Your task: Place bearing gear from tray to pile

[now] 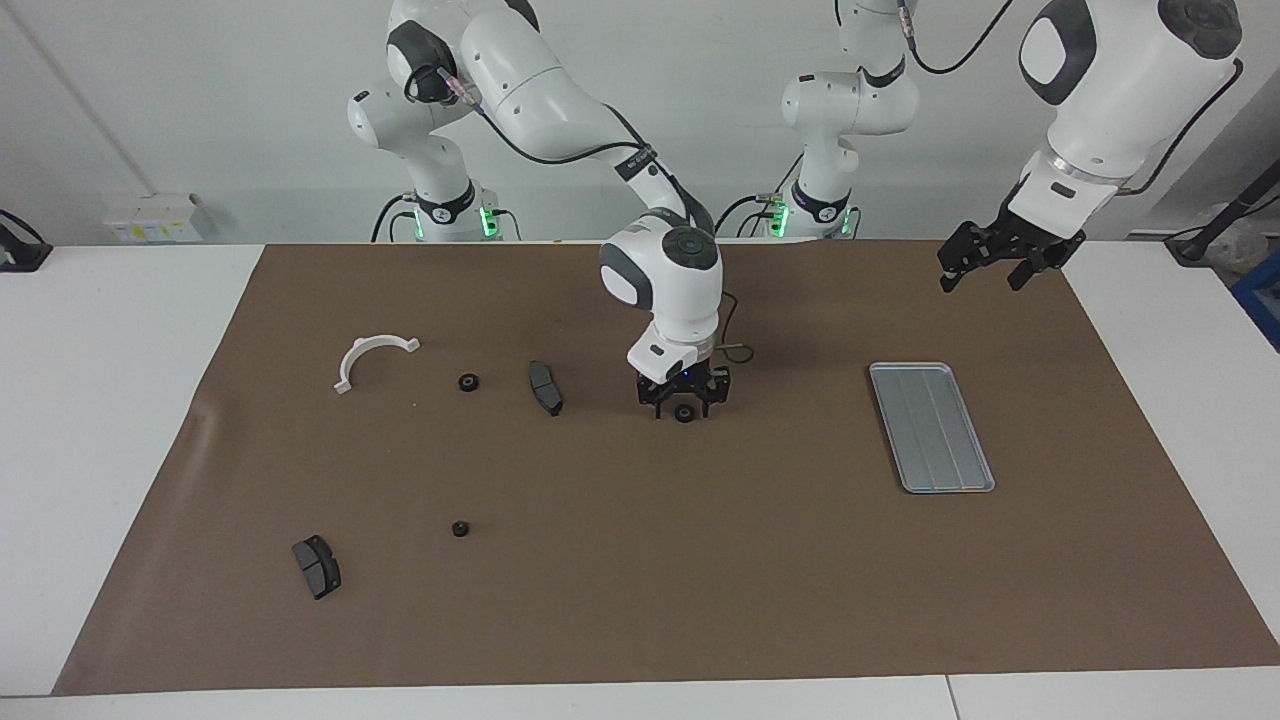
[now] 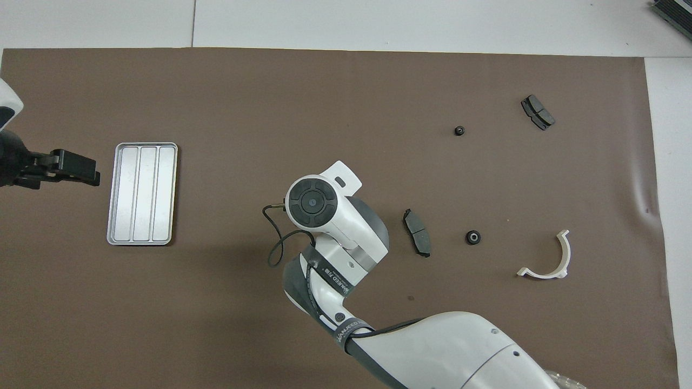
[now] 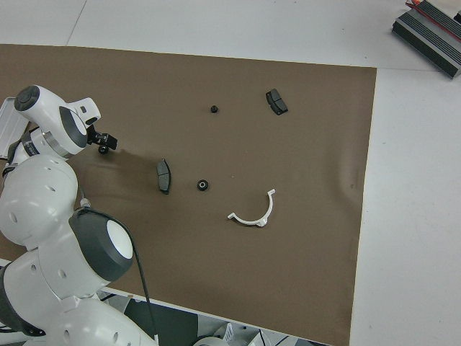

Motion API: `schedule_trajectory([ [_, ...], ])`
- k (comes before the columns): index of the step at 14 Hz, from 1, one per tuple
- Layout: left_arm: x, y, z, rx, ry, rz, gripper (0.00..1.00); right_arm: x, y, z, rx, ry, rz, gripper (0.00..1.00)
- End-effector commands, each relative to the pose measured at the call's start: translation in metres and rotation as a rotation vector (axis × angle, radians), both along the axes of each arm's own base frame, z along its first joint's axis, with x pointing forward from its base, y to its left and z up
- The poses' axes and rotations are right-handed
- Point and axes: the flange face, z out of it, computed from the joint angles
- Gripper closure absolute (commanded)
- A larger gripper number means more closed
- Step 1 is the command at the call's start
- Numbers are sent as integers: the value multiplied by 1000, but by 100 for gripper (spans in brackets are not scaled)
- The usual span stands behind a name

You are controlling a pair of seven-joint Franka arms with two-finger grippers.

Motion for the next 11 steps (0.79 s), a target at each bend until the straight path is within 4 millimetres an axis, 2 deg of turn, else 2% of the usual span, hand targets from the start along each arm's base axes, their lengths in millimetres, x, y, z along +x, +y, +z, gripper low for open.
schedule_trajectory([
  [1, 0, 11, 8, -10, -67, 19, 0, -3, -3, -4, -6, -16, -5, 49],
  [5, 0, 0, 8, -10, -68, 5, 0, -4, -3, -6, -2, -21, -5, 59],
  [6, 0, -1, 8, -10, -66, 2, 0, -4, -3, -5, -1, -22, -3, 64],
  [8, -1, -2, 6, -9, -62, -6, 0, -1, -3, -3, 0, -25, -7, 82],
  [11, -1, -3, 3, 13, -55, -14, 0, 14, -11, 10, -17, -72, 9, 89],
])
